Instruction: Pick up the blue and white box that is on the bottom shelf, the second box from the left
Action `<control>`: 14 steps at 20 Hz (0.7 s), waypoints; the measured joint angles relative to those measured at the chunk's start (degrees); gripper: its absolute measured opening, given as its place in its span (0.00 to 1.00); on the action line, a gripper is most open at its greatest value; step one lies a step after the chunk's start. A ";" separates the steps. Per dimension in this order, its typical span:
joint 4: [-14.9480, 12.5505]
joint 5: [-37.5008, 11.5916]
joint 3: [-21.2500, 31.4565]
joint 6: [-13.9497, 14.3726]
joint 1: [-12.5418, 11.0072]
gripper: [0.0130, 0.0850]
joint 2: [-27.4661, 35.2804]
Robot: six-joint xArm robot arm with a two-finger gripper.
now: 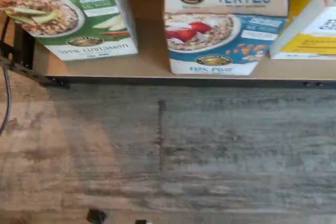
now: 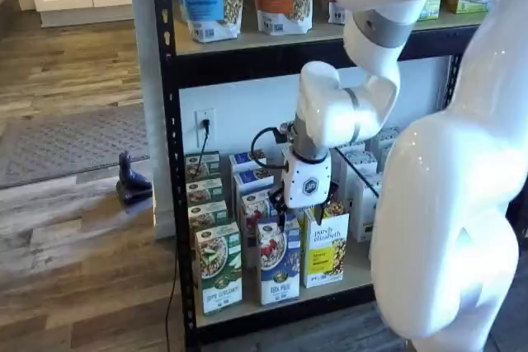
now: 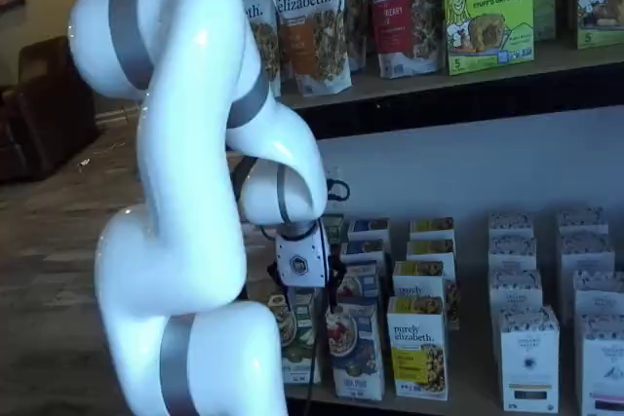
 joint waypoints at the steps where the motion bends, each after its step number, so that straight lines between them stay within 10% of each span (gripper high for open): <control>1: 1.51 -0.89 -0.73 -1.20 0.25 1.00 1.30; 7: 4.34 -3.84 -5.96 -3.05 1.22 1.00 8.83; 14: -3.54 -3.94 -12.28 3.34 0.06 1.00 15.68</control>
